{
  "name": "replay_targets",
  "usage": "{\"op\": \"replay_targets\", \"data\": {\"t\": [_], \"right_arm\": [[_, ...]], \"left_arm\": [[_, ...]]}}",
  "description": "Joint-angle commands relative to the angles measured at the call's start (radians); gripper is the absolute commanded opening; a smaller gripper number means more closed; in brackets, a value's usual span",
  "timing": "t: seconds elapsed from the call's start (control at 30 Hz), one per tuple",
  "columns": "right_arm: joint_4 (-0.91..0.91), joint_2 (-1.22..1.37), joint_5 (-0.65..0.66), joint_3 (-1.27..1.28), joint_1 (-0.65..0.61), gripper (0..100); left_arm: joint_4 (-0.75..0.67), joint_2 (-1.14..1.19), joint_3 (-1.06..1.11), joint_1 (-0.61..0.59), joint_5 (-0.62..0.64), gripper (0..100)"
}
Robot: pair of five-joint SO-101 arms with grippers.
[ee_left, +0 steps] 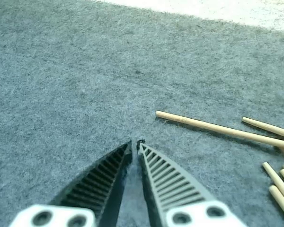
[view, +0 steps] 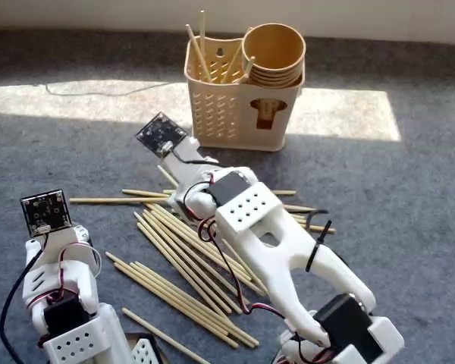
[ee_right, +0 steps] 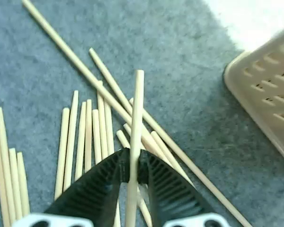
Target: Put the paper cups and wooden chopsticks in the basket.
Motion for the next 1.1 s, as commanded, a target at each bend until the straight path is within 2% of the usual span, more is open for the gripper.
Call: {"op": "replay_targets", "data": {"t": [0.0,0.13,0.57,1.07], "right_arm": [[0.007,-0.151,-0.031,-0.001,0.062,0.6],[0.007,-0.266,-0.072,-0.001,0.096,0.6],[0.044,-0.524,-0.071,-0.012,0.097,0.6],[-0.306,-0.641,-0.071,-0.012,0.099,0.6]], "left_arm": [[-0.005,-0.012,-0.031,0.025,-0.006,4],[-0.005,-0.012,-0.031,0.025,-0.006,4],[-0.037,-0.012,-0.022,0.025,-0.006,4],[-0.038,-0.012,-0.022,0.025,-0.006,4]]}}
